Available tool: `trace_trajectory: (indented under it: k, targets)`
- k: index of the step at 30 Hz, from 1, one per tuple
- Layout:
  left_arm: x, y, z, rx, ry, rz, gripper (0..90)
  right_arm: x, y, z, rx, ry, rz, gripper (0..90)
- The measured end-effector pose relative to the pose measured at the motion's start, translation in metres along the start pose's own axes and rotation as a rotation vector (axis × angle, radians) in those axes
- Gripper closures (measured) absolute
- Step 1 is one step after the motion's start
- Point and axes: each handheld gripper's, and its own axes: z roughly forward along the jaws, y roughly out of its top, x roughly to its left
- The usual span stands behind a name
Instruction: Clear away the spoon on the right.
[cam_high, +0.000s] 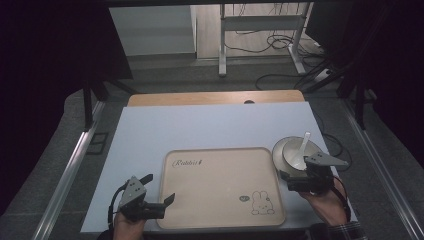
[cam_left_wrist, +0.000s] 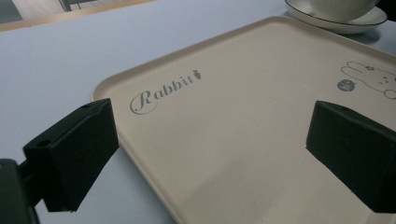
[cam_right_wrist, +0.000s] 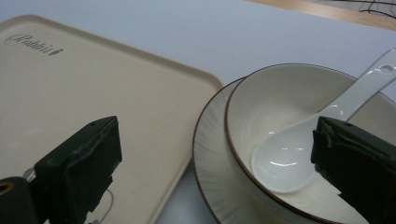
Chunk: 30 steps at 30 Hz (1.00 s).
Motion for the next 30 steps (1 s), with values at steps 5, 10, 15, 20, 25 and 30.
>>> trace_trajectory:
  k: [5, 10, 15, 20, 25, 30]
  targets:
    - [0.0, 0.0, 0.0, 0.002, 0.0, 0.002, 2.1, -0.007, 0.001, 0.001, 0.014, -0.024, 0.008, 5.7]
    - [0.0, 0.0, 0.001, 0.003, 0.0, 0.002, 2.2, -0.013, 0.002, 0.002, 0.026, -0.044, 0.018, 7.4]
    - [0.0, 0.0, 0.001, 0.004, 0.0, 0.003, 2.1, -0.02, 0.004, 0.003, 0.031, -0.054, 0.024, 11.9]
    - [-0.001, 0.0, 0.001, 0.005, -0.001, 0.003, 2.2, -0.026, 0.005, 0.004, 0.04, -0.069, 0.021, 18.6]
    - [0.0, 0.0, 0.001, 0.007, -0.001, 0.004, 2.2, -0.034, 0.007, 0.005, 0.054, -0.087, 0.025, 28.8]
    - [0.0, 0.0, 0.001, 0.007, -0.001, 0.004, 2.2, -0.04, 0.01, 0.006, 0.07, -0.092, 0.023, 37.0]
